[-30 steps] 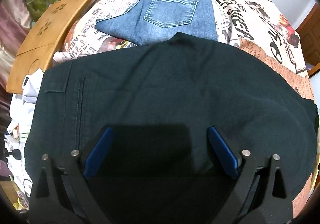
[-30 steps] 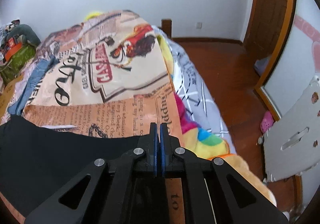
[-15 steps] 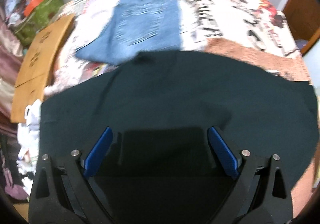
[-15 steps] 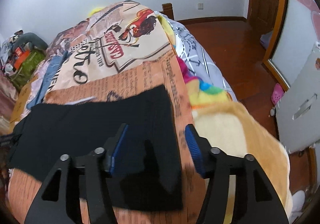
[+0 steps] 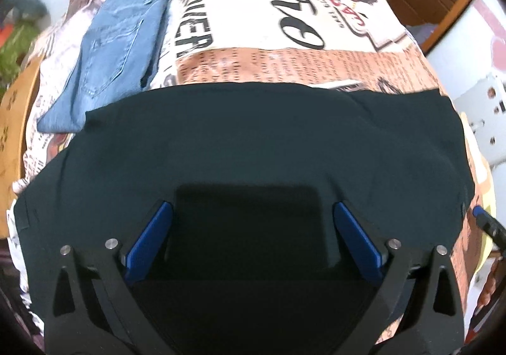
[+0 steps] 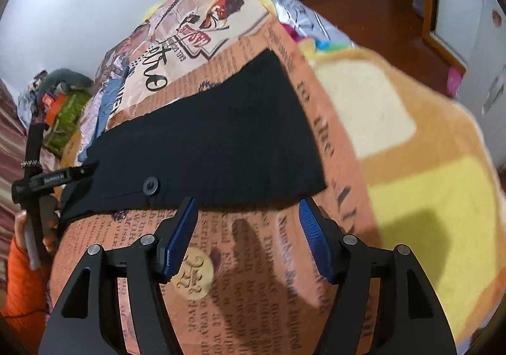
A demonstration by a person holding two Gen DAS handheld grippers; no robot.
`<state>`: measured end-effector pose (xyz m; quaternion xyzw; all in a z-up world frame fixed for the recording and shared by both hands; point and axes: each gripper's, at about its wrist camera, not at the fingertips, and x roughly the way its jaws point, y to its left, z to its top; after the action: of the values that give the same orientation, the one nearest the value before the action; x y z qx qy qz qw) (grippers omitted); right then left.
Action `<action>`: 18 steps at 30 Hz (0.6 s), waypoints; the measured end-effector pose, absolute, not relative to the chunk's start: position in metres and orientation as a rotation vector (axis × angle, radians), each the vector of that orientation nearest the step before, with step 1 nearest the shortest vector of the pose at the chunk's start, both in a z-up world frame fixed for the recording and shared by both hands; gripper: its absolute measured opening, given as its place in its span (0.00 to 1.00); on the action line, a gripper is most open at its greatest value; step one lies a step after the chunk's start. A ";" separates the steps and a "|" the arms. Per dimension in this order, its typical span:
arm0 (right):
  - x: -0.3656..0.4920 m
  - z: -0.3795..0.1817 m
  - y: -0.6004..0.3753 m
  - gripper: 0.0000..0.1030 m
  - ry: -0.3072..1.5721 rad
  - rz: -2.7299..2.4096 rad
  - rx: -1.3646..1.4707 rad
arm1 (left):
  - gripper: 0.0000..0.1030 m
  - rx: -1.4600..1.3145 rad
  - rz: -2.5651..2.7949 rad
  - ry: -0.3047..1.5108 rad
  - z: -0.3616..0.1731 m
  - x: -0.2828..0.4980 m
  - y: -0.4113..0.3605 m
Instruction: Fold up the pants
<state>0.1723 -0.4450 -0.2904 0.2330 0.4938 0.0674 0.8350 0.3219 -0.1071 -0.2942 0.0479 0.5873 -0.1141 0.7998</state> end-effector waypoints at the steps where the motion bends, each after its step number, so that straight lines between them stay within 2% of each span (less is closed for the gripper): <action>1: 0.173 -0.294 -0.446 0.61 1.045 0.145 0.530 | 1.00 0.118 -0.247 1.251 -0.293 0.319 -0.110; 9: 0.184 -0.319 -0.453 0.61 1.030 0.129 0.720 | 1.00 0.147 -0.244 1.219 -0.290 0.305 -0.114; 16: 0.200 -0.320 -0.446 0.61 1.001 0.145 0.686 | 1.00 0.150 -0.246 1.207 -0.291 0.305 -0.117; 18: 0.205 -0.320 -0.448 0.56 0.998 0.143 0.679 | 1.00 0.154 -0.245 1.205 -0.292 0.305 -0.118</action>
<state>0.2045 -0.4480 -0.3198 0.3191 0.4686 0.0673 0.8210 0.3050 -0.1182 -0.2916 0.0723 0.5645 -0.1149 0.8142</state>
